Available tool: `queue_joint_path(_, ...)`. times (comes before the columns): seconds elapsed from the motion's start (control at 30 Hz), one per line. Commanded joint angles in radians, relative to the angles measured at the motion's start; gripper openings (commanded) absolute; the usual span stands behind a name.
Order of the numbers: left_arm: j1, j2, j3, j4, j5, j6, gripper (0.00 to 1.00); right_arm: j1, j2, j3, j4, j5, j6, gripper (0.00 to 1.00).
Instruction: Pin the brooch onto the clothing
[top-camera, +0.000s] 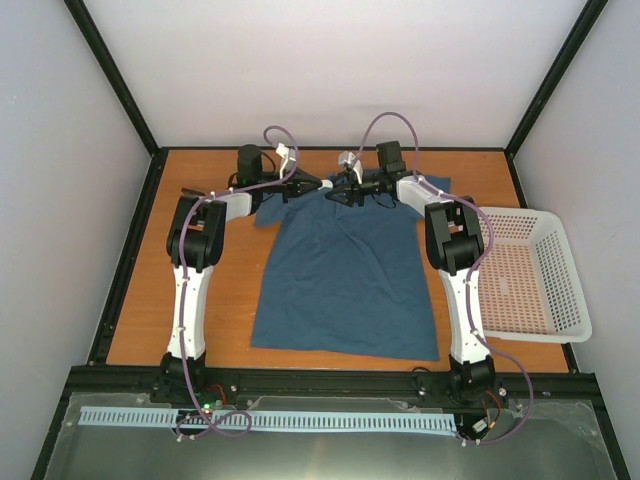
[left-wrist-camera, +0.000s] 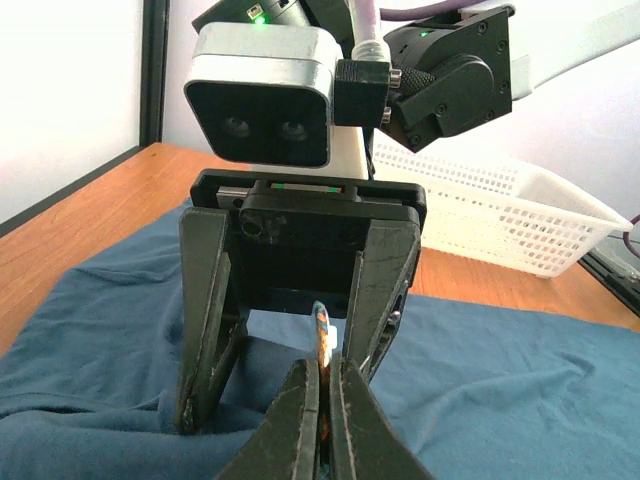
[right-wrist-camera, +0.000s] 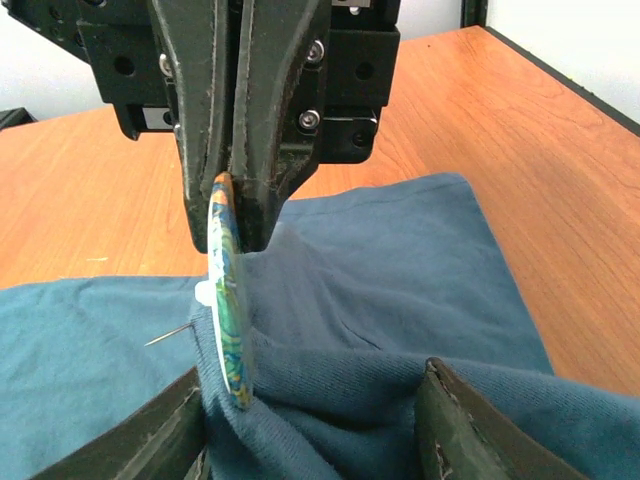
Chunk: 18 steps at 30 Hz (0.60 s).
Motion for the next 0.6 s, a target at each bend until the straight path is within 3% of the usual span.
queue_joint_path(0.0, 0.006, 0.009, -0.004, 0.090, 0.060, -0.054, 0.01, -0.001, 0.023, 0.036, 0.011, -0.047, 0.019, 0.49)
queue_joint_path(0.3, 0.005, 0.014, -0.026, 0.132, 0.071, -0.083, 0.01, -0.001, 0.026, 0.031, 0.075, -0.068, 0.077, 0.56)
queue_joint_path(0.57, 0.004, 0.001, -0.040, 0.141, 0.086, -0.079, 0.01, 0.002, 0.043, 0.066, 0.090, -0.092, 0.124, 0.53)
